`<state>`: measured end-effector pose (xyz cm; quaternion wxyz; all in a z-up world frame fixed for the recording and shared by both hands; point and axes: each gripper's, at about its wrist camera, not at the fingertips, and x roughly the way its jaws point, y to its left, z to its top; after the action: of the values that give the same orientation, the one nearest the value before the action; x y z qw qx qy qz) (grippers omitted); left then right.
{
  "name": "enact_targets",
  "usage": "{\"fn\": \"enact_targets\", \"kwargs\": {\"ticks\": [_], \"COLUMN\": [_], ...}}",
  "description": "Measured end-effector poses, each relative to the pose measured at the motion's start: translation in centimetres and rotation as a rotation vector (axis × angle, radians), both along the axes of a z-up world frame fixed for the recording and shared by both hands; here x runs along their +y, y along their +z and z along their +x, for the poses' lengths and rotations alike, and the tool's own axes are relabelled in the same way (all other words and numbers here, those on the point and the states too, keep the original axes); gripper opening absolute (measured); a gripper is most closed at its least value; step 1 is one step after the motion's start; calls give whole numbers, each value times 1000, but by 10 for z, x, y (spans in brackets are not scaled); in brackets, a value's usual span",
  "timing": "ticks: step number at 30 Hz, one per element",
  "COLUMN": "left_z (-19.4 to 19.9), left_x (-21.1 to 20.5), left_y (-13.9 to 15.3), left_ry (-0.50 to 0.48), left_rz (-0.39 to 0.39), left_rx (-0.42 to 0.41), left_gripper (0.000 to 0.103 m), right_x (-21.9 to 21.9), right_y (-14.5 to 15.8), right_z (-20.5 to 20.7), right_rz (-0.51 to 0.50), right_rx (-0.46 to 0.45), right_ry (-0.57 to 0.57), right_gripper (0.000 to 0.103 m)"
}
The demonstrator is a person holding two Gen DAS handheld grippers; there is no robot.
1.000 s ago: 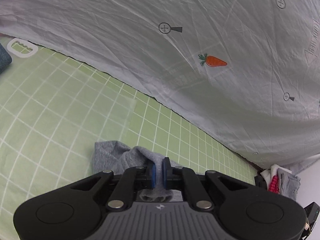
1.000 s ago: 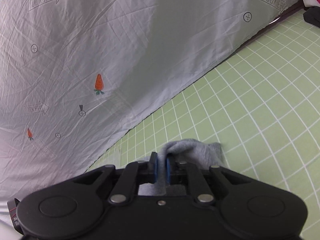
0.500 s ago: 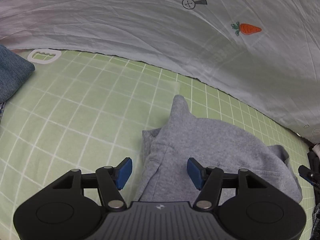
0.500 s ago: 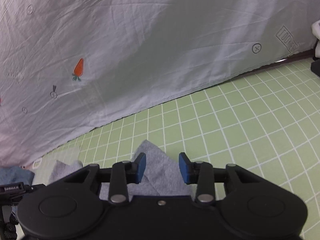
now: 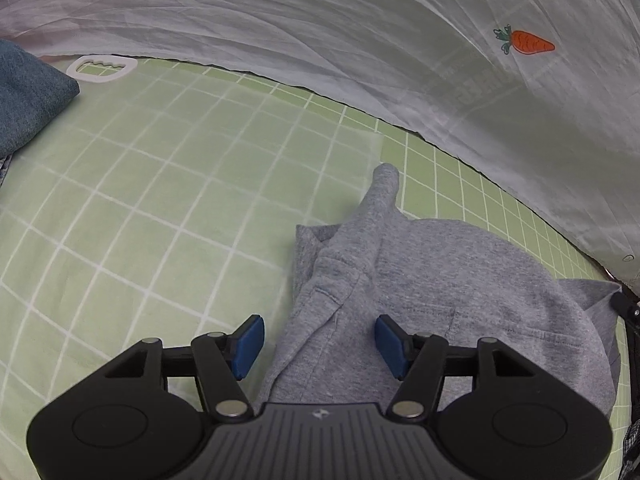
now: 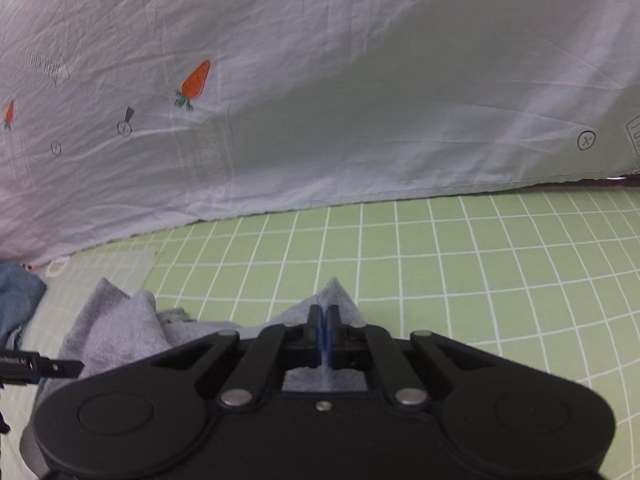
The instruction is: Fold clothes
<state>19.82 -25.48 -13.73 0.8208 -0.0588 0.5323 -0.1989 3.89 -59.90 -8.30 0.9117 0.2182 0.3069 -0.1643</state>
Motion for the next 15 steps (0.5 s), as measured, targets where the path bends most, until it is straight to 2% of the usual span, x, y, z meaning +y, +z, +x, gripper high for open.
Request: {"fn": "enact_targets", "kwargs": {"ticks": [1,5,9,11,12,13,15], "left_z": [0,0,0,0,1,3,11], "left_x": [0,3,6,5,3,0,-6], "left_y": [-1,-4,0,4,8,10,9], "left_ry": [1,8,29,29,23,11,-11], "left_rz": [0,-5,-9,-6,-3,2,0], "left_rx": [1,-1,-11,-36,-56,-69,-73], "left_gripper": [63,63,62,62,62,62,62], "right_x": [-13,-63,-77,-72,-66,-60,-48], "right_y": [8,5,-4,-6,-7,-8,-11], "right_z": [-5,-30,-35,-40,-41,-42,-38], "right_rz": [32,186,156,165,156,147,138], "right_rx": [-53,-159,-44,-42,-35,-28,1], "right_ry": [-48,-284,-357,-330,-299,-267,-188], "right_gripper": [2,0,7,21,32,38,39]}}
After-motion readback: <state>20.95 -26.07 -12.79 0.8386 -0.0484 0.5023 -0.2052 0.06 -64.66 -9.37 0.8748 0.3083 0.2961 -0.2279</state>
